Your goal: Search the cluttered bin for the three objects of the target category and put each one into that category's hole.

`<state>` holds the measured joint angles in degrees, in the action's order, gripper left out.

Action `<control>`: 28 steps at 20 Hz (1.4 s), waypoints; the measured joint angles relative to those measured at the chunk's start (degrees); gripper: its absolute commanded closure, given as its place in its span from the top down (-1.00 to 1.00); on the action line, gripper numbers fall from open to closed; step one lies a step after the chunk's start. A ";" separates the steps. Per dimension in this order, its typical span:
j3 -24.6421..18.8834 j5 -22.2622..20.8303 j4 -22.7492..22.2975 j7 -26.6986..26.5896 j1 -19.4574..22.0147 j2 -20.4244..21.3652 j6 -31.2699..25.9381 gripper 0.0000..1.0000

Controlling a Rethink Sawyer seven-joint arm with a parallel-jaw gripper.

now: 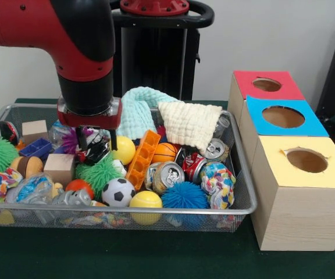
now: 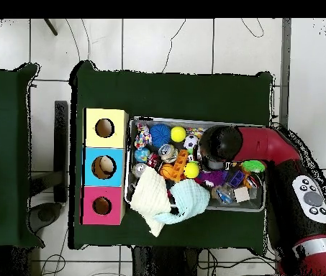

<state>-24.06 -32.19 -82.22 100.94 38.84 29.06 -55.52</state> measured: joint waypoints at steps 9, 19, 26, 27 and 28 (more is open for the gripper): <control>-0.72 -0.01 -0.17 0.00 0.02 0.01 0.26 1.00; -0.92 -0.01 -0.17 0.00 -0.12 0.01 0.26 1.00; -0.91 -0.02 -0.17 0.00 -0.31 0.01 0.25 1.00; -0.89 -0.05 -0.15 0.00 -0.41 0.01 0.19 1.00; -0.84 -0.08 -0.12 0.00 -0.67 0.01 -0.02 1.00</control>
<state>-24.90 -32.27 -82.35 100.94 38.16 29.07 -55.55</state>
